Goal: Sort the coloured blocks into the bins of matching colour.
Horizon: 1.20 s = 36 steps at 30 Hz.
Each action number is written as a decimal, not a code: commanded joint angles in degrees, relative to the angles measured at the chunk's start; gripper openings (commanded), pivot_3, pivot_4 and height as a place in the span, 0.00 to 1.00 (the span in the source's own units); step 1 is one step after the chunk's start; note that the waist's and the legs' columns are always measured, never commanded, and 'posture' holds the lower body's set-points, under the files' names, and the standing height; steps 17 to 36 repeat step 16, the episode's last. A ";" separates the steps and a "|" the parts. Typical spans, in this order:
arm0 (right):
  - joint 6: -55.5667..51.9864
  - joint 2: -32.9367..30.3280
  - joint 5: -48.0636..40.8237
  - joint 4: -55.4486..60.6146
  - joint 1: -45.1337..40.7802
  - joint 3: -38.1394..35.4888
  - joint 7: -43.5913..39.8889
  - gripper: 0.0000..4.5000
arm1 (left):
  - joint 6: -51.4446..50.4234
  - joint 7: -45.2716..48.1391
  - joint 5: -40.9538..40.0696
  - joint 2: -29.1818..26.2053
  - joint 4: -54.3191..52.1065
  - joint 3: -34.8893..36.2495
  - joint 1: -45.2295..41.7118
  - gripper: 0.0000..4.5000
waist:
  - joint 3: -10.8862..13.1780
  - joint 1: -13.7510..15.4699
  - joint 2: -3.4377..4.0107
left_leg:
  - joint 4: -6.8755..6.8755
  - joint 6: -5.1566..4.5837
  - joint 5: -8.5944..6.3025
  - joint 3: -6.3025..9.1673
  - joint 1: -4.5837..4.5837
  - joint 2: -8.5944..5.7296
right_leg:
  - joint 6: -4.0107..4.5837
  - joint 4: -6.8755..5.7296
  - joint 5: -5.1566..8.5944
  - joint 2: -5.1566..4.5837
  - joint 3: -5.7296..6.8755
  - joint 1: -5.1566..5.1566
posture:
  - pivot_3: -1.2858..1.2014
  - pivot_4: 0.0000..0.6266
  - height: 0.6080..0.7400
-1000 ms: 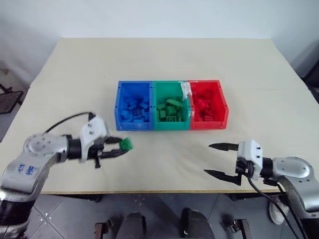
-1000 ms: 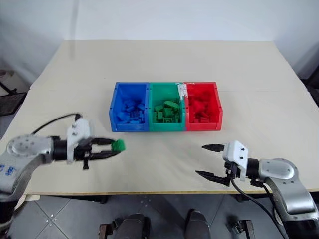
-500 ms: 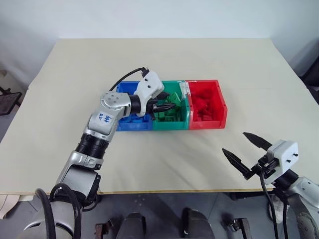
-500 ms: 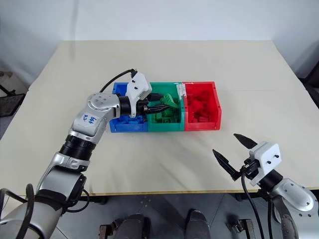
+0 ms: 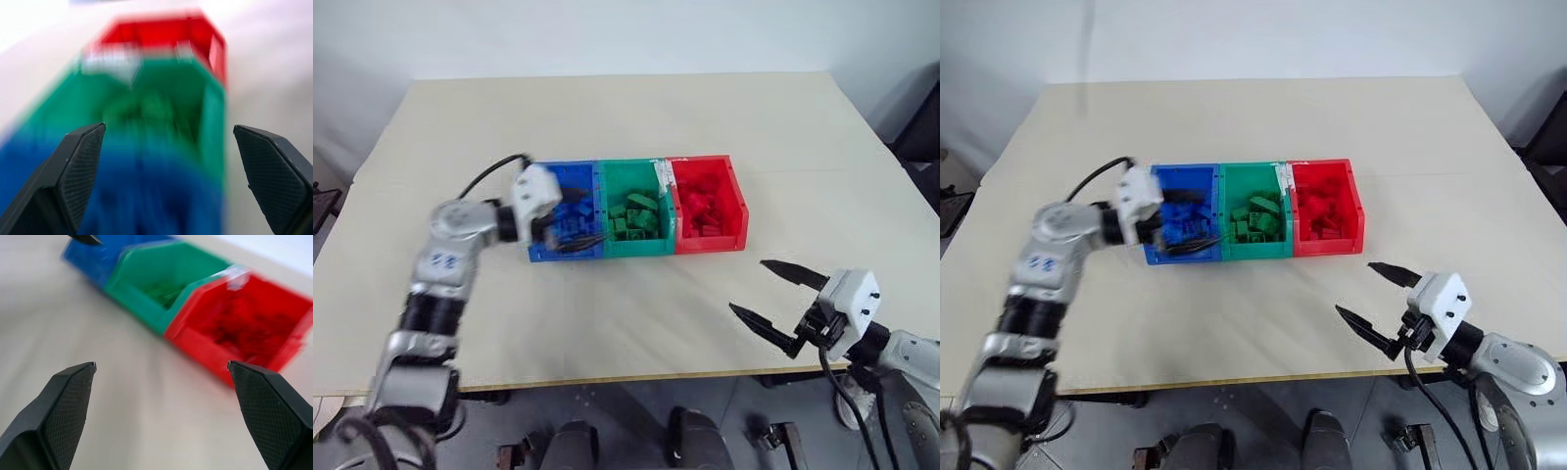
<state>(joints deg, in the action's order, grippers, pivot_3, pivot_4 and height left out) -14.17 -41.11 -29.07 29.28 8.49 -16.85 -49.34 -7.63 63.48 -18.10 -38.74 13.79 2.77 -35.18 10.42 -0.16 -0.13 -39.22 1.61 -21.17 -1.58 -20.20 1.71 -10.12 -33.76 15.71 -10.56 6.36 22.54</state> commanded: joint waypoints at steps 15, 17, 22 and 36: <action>6.39 -4.23 1.86 -14.14 -12.30 4.09 -12.93 1.00 | 3.43 -1.66 -5.68 -7.94 -16.01 18.18 30.09 0.99 | 0.05 1.47 -0.09 | -0.15 -0.01 -0.04 0.00 -0.05 0.00 | 0.01 0.01 -0.01 -0.02 0.01 -0.05 | 0.52 0.24 1.00; 6.49 -4.11 1.88 -14.19 -12.05 3.93 -12.85 1.00 | 3.93 -2.99 -4.74 -7.74 -15.98 17.65 29.38 0.99 | 0.05 1.47 -0.09 | -0.15 -0.01 -0.04 0.00 -0.05 0.00 | 0.01 -0.01 -0.01 -0.02 0.01 -0.04 | 0.52 0.24 1.00; 6.49 -4.11 1.88 -14.19 -12.05 3.93 -12.85 1.00 | 3.93 -2.99 -4.74 -7.74 -15.98 17.65 29.38 0.99 | 0.05 1.47 -0.09 | -0.15 -0.01 -0.04 0.00 -0.05 0.00 | 0.01 -0.01 -0.01 -0.02 0.01 -0.04 | 0.52 0.24 1.00; 6.49 -4.11 1.88 -14.19 -12.05 3.93 -12.85 1.00 | 3.93 -2.99 -4.74 -7.74 -15.98 17.65 29.38 0.99 | 0.05 1.47 -0.09 | -0.15 -0.01 -0.04 0.00 -0.05 0.00 | 0.01 -0.01 -0.01 -0.02 0.01 -0.04 | 0.52 0.24 1.00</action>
